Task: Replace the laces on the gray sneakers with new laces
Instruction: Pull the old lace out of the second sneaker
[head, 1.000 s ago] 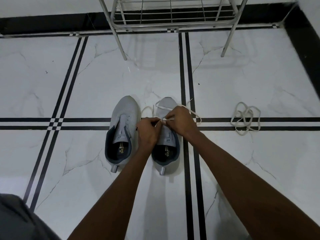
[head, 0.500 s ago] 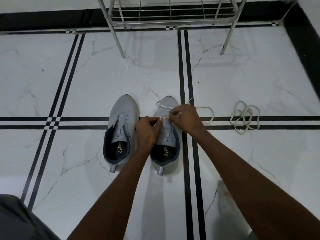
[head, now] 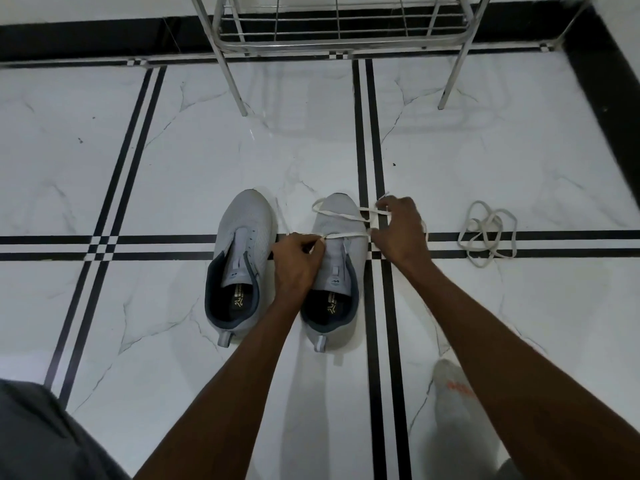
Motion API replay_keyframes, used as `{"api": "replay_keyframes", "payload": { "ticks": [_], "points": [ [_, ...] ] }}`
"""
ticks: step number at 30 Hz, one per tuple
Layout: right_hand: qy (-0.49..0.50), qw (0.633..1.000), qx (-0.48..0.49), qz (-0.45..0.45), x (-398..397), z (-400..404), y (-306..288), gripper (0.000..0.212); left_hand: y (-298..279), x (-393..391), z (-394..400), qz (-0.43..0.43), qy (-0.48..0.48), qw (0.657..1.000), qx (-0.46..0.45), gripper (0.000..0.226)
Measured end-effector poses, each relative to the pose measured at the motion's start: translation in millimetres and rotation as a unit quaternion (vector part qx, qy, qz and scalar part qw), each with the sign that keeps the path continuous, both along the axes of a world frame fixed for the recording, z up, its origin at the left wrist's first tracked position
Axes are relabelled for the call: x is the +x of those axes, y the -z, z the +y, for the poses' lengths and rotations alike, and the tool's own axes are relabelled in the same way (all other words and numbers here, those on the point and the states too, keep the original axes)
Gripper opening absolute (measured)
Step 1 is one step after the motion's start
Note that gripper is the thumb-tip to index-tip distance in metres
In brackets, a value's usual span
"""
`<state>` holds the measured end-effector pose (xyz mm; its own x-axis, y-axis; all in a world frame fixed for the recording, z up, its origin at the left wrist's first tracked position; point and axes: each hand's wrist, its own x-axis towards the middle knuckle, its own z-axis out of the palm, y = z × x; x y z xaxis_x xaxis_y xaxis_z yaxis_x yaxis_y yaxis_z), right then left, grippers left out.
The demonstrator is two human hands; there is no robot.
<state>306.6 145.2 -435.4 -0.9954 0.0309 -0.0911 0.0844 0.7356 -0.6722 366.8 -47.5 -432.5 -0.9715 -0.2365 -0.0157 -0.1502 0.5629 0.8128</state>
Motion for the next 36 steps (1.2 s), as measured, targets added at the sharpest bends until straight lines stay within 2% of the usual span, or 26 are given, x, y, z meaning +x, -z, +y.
{"api": "replay_keyframes", "payload": {
  "ticks": [2,4,10,12,15,17,19,21,23,25,27,31,33,36],
  "points": [
    [-0.076,0.996,-0.038,0.020,2,-25,-5,0.021,-1,0,2,0.001,0.003,1.000,-0.006,0.015],
    [-0.126,0.992,-0.019,0.010,2,-44,0,0.019,-2,-1,3,0.004,0.002,1.000,-0.002,0.015],
    [-0.151,0.987,0.052,0.022,4,-47,7,0.014,5,-2,3,0.008,-0.002,1.000,-0.009,0.016],
    [-0.095,0.995,0.030,0.005,-1,-35,7,0.018,4,-1,3,0.008,0.001,1.000,-0.011,0.015],
    [0.087,0.995,0.037,-0.029,-7,13,18,0.025,8,-1,-4,0.000,-0.011,1.000,0.001,0.018],
    [0.103,0.993,0.050,-0.007,-2,33,18,0.018,9,-1,-6,-0.008,-0.010,1.000,-0.008,0.020],
    [0.060,0.997,-0.005,0.038,3,22,6,0.025,9,-3,-5,-0.009,-0.005,1.000,-0.005,0.020],
    [-0.039,0.996,-0.041,0.069,2,-5,-1,0.020,6,-3,-2,-0.005,-0.002,1.000,0.008,0.014],
    [-0.121,0.991,-0.042,0.044,-1,-27,4,0.013,2,-1,1,0.000,0.004,1.000,0.009,0.012],
    [-0.135,0.990,-0.028,0.021,-1,-39,12,0.010,1,-1,3,0.002,0.010,1.000,0.007,0.012],
    [-0.137,0.990,-0.010,0.033,2,-42,15,0.009,2,-1,3,0.004,0.009,1.000,0.002,0.012],
    [-0.165,0.983,0.061,0.046,5,-45,15,0.020,2,1,3,0.004,0.000,1.000,-0.001,0.012],
    [-0.086,0.995,0.047,0.026,4,-37,17,0.023,7,2,1,-0.010,-0.007,1.000,0.009,0.015],
    [0.110,0.994,0.011,-0.006,-4,2,19,0.026,12,3,-6,-0.024,-0.032,0.999,0.009,0.021]
  ]
}}
